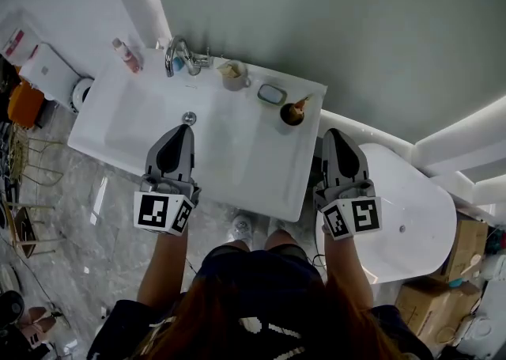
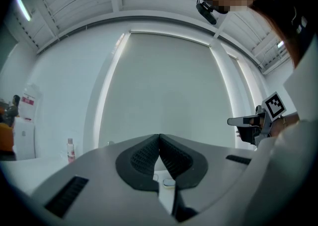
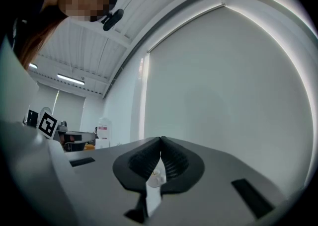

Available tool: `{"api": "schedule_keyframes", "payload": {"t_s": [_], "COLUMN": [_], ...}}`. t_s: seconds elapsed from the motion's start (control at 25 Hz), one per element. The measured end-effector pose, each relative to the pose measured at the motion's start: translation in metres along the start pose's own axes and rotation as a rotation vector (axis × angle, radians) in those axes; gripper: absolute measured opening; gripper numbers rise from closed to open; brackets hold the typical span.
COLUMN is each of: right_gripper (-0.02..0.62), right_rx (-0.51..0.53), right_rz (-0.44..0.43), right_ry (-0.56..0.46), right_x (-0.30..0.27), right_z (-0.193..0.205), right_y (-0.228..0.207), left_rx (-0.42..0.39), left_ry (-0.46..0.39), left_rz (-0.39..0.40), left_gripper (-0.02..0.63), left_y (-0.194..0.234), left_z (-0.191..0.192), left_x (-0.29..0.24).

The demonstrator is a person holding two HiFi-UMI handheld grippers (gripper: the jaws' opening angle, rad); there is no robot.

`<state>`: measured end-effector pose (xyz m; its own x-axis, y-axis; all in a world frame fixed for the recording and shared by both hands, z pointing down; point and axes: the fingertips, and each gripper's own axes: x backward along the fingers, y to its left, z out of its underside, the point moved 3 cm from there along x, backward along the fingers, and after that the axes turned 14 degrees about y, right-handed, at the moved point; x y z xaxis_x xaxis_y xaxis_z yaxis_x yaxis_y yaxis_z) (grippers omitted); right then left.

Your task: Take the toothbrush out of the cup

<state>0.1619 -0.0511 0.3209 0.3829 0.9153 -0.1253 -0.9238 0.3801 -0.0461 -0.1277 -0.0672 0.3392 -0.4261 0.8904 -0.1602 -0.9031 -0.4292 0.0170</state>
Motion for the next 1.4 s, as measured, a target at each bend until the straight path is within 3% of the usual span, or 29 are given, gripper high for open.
{"api": "schedule_keyframes", "payload": {"t_s": [0.16,0.32,0.4,0.56,0.96,1.16,1.4], "right_gripper": [0.017,0.061,0.098,0.241,0.363,0.367,0.227], "right_rx": [0.005,0.003,0.022,0.056,0.141,0.132,0.121], "right_rz": [-0.023,-0.081,-0.128,-0.222,-0.345,-0.332,-0.341], "right_ry": [0.021,0.078,0.121,0.282,0.482,0.468,0.393], "right_x": [-0.019,-0.044,-0.058,-0.091,-0.16,-0.181,-0.185], "right_z": [0.008,0.027,0.04,0.08,0.158,0.166,0.148], "right_y": [-0.017,-0.04,-0.05,-0.067,-0.084,-0.092,-0.099], "left_rx": [0.005,0.015,0.023,0.036,0.035,0.026,0.019], "left_ry": [0.012,0.016,0.016,0.02,0.078,0.099,0.113], "left_rz": [-0.032,-0.079,-0.1,-0.136,-0.225,-0.241,-0.242], "left_gripper": [0.018,0.018,0.018,0.018,0.018,0.018,0.018], "left_y": [0.0,-0.007,-0.012,-0.023,-0.035,-0.029,-0.028], "left_z": [0.001,0.0,0.001,0.001,0.013,0.015,0.017], "left_x": [-0.011,-0.023,-0.031,-0.045,-0.057,-0.062,-0.071]}}
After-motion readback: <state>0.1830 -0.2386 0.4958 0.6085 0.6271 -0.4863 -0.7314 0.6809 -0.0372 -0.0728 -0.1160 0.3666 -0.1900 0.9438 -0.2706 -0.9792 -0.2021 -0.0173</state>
